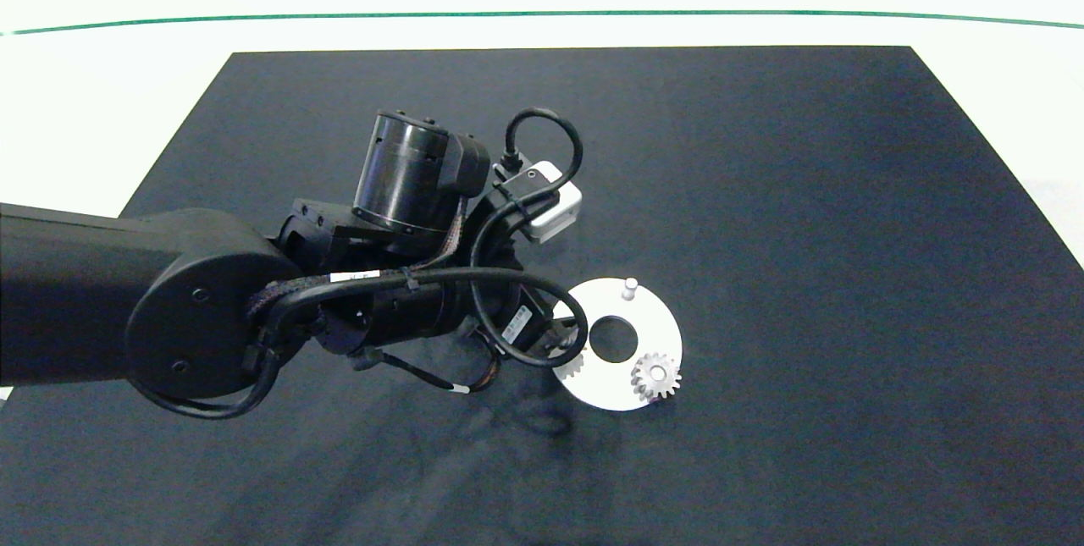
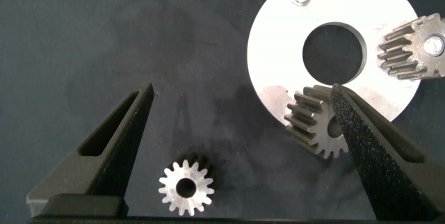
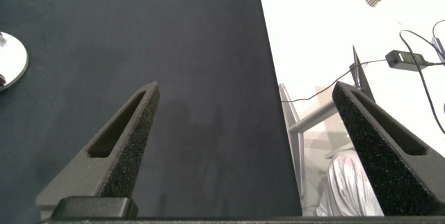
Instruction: Install three planetary gears onto the carrier pins
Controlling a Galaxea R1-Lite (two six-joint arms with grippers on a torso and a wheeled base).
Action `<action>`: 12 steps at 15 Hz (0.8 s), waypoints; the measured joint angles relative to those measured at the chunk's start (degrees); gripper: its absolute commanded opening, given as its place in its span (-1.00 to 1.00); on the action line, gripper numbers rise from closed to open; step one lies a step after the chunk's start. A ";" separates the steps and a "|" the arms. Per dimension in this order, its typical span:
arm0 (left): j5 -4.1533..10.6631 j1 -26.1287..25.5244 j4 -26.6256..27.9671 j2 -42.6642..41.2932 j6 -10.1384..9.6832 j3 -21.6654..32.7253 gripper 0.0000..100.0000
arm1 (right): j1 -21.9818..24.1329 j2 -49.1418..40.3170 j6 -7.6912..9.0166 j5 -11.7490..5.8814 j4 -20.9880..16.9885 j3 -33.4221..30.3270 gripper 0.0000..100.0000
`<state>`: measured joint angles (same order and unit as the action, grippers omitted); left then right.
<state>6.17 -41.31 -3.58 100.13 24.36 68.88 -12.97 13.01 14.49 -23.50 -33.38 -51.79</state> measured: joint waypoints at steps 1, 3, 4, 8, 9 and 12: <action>-0.02 0.00 -0.07 0.11 0.02 0.00 1.00 | 0.02 -0.04 0.00 0.00 0.00 0.00 1.00; -0.33 0.09 -0.24 0.26 0.04 -0.02 1.00 | 0.07 -0.06 0.24 -0.02 0.06 0.00 1.00; -0.69 0.39 -0.27 0.30 0.22 -0.05 1.00 | 0.07 -0.11 0.24 0.00 0.02 0.00 1.00; -0.99 1.63 -0.32 0.20 1.00 0.02 1.00 | 0.07 -0.24 0.27 -0.02 0.00 0.16 1.00; -1.07 1.88 -0.27 0.09 1.05 0.05 1.00 | 0.00 -0.24 0.27 0.00 0.00 0.17 1.00; -1.68 2.89 -0.22 -0.44 1.18 0.09 1.00 | -0.11 -0.26 0.33 0.00 -0.02 0.17 1.00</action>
<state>4.49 -38.42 -3.80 99.69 25.54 68.96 -13.08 12.75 14.82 -23.50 -33.40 -51.61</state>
